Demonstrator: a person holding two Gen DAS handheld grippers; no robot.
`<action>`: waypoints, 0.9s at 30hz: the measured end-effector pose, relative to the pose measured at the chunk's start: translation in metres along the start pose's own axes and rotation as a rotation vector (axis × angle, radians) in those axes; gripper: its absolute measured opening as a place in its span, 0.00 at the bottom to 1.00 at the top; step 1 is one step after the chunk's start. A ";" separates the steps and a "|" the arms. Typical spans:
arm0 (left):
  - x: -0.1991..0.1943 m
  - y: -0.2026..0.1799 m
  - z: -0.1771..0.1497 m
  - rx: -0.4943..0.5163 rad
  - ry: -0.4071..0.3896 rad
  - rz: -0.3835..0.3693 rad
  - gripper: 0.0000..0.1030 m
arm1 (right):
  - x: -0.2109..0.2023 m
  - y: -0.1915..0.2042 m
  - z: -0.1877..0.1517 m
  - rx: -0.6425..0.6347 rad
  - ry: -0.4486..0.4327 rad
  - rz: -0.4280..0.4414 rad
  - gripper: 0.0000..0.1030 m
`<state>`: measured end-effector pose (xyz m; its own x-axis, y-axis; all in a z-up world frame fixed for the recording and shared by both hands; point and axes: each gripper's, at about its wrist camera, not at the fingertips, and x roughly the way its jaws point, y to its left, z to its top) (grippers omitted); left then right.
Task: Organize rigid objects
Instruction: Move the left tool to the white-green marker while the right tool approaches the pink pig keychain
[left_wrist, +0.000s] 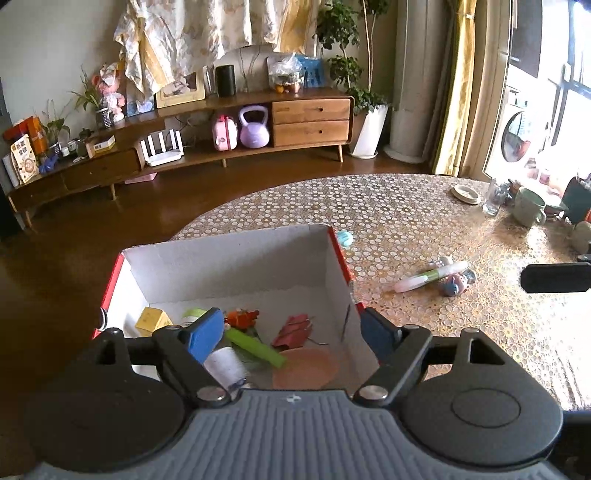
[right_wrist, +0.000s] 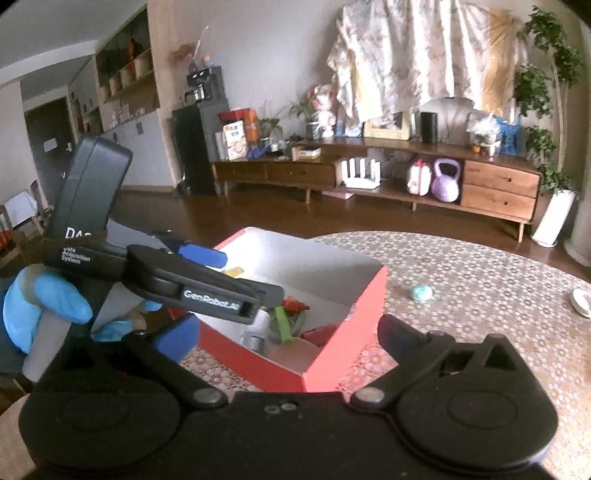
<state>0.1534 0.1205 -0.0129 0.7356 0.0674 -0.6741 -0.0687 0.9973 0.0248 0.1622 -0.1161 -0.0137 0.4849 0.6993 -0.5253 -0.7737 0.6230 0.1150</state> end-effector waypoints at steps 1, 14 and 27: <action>-0.001 -0.002 -0.002 -0.005 -0.003 0.000 0.79 | -0.003 -0.001 -0.003 0.001 -0.006 -0.007 1.00; 0.006 -0.061 -0.010 0.032 -0.026 -0.077 0.79 | -0.032 -0.058 -0.045 0.041 0.005 -0.146 1.00; 0.053 -0.133 0.002 0.149 -0.019 -0.101 0.79 | -0.022 -0.115 -0.080 0.047 0.058 -0.239 0.99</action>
<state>0.2027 -0.0081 -0.0507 0.7462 -0.0340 -0.6649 0.1055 0.9921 0.0677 0.2079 -0.2317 -0.0826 0.6266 0.5096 -0.5897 -0.6195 0.7847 0.0198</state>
